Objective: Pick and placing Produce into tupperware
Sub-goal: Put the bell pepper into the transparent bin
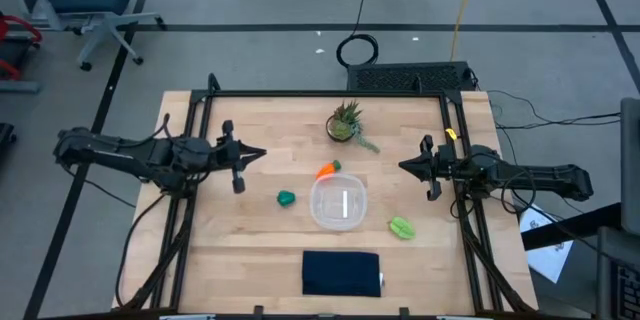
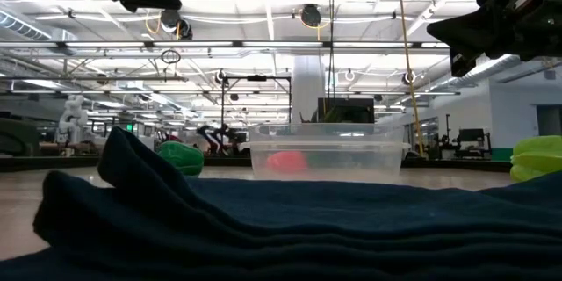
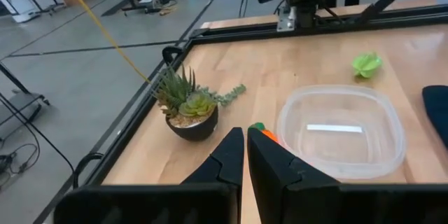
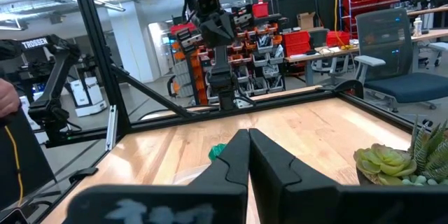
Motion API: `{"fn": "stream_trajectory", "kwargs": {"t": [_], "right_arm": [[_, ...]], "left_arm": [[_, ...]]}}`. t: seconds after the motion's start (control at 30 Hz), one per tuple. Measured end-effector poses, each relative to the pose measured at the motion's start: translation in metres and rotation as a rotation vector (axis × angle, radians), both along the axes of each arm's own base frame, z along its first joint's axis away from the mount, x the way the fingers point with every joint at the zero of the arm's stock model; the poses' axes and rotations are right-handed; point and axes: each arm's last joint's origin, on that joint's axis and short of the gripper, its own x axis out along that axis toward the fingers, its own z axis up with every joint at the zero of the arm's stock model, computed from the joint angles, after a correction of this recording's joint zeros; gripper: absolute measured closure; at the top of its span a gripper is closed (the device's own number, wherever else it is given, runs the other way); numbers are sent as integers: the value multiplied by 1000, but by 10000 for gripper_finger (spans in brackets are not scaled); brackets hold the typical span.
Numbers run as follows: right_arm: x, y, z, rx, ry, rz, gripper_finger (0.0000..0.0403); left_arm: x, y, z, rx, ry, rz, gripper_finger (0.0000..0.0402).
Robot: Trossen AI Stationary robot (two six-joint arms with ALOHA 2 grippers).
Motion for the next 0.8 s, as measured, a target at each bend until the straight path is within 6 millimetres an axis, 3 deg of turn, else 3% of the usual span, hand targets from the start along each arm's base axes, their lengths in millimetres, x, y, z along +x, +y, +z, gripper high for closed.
{"fn": "stream_trajectory", "kwargs": {"t": [0.63, 0.8], "right_arm": [[0, 0, 1, -23, -6, -2, 403], [0, 0, 1, -23, -8, -3, 403]], "left_arm": [[6, 15, 6, -25, -69, -36, 376], [18, 19, 14, -28, -36, -25, 376]]}}
